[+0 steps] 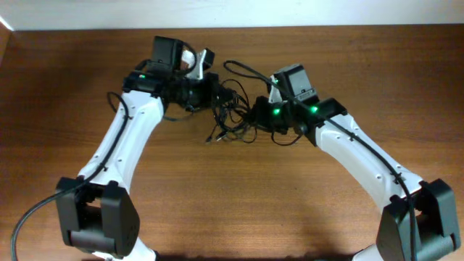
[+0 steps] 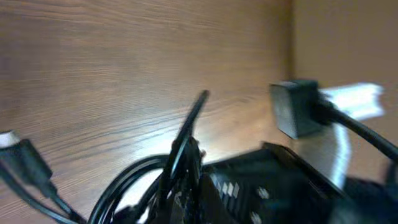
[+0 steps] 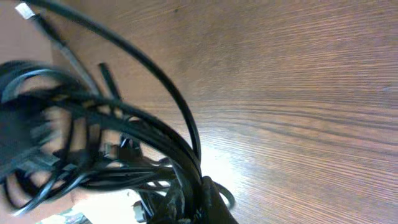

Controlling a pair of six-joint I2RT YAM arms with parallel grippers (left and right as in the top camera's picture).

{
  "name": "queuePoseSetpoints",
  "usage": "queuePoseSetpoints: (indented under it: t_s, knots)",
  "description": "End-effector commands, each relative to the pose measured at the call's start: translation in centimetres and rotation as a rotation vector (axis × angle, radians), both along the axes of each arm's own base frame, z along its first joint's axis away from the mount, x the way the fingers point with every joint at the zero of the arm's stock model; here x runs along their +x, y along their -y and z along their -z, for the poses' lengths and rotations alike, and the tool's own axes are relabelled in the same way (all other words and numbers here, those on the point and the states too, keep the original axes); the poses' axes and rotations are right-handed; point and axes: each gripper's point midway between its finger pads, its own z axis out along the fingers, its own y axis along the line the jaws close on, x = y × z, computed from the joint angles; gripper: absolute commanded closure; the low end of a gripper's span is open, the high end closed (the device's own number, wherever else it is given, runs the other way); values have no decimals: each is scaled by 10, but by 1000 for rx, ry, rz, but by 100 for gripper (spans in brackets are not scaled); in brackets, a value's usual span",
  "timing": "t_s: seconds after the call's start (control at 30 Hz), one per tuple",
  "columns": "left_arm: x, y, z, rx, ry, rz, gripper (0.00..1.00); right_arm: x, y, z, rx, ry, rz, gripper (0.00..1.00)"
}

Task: Untangle cables

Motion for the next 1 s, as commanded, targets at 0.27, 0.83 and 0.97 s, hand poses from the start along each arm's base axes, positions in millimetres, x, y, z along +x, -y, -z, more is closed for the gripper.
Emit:
queuePoseSetpoints:
  t_s: [0.27,0.83,0.97]
  knots:
    - [-8,-86,-131,-577,221,145,100,0,148,49,-336,-156,180,96]
    - [6,-46,-20,65,86,-33,100,2,250,-112,-262,47,226,31]
    - [-4,-16,-19,78,99,32,100,-3,216,-112,-228,46,132,26]
